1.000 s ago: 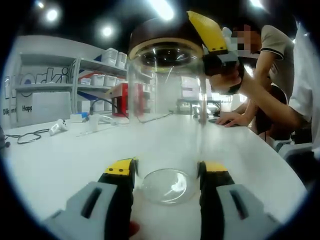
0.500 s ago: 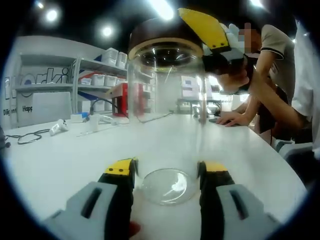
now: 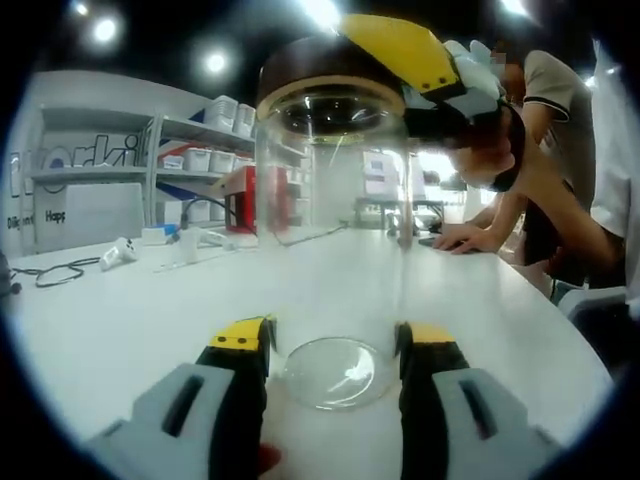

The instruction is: Clamp the coffee can twist off the lid put the lid on the table pick up the lid cover the can tighten the lid

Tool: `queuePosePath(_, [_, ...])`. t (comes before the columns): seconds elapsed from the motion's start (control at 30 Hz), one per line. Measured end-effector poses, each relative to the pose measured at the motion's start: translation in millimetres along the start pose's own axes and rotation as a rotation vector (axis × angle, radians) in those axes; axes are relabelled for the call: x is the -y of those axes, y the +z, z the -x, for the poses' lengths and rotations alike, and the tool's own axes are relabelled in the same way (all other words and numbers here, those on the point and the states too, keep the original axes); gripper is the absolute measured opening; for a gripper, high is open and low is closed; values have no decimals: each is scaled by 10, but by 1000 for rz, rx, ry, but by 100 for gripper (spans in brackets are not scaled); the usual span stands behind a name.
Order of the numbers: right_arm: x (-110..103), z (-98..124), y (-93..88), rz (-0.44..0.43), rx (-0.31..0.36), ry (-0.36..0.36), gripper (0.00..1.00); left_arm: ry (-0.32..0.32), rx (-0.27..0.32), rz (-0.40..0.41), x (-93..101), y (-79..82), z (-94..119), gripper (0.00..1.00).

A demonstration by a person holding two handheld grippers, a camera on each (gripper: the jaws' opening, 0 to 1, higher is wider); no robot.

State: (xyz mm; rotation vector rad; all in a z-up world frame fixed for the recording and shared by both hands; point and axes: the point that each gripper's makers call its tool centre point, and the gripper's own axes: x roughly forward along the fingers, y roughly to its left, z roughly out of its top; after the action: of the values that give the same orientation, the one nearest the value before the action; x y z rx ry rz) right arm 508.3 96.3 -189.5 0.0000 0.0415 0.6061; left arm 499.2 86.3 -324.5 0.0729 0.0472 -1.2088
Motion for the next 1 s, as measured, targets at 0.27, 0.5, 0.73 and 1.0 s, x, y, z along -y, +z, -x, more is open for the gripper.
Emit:
queuePosePath(0.27, [23, -8, 4, -2, 15, -76, 51, 3, 0, 5, -15, -2, 0, 42])
queuePosePath(0.5, [21, 10, 1, -2, 31, -141, 51, 6, 1, 6, -21, -3, 0, 42])
queuePosePath(0.73, [30, 32, -4, 4, 34, -201, 51, 7, 0, -1, -27, -5, -4, 42])
queuePosePath(1.0, [36, 52, -1, 11, 56, -288, 51, 8, 0, -6, -21, -3, -4, 42])
